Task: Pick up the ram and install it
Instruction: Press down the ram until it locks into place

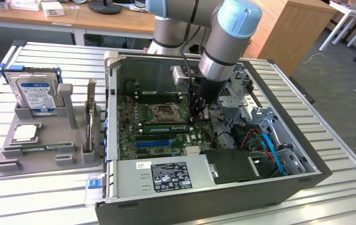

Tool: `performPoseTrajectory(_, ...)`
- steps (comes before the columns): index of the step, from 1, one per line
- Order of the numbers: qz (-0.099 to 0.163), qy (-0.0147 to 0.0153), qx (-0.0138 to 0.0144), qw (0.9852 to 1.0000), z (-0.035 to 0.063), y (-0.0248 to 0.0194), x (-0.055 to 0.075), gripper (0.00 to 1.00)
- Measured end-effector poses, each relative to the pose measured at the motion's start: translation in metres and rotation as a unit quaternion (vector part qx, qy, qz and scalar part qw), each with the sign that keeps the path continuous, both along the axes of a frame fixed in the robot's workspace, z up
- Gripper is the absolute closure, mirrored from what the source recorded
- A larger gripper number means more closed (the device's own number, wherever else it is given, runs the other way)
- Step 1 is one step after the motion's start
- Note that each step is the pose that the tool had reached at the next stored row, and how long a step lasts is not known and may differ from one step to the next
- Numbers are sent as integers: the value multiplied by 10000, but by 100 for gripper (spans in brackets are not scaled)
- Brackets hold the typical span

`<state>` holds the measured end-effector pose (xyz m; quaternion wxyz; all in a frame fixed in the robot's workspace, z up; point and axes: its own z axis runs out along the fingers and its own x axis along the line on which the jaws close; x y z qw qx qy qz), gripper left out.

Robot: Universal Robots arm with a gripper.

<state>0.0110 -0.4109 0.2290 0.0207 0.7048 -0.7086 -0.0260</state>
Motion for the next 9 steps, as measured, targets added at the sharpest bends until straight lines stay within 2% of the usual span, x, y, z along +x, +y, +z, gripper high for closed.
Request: performPoseTrajectory(9,0,-2,-2,10000,-28,-1,-1,90)
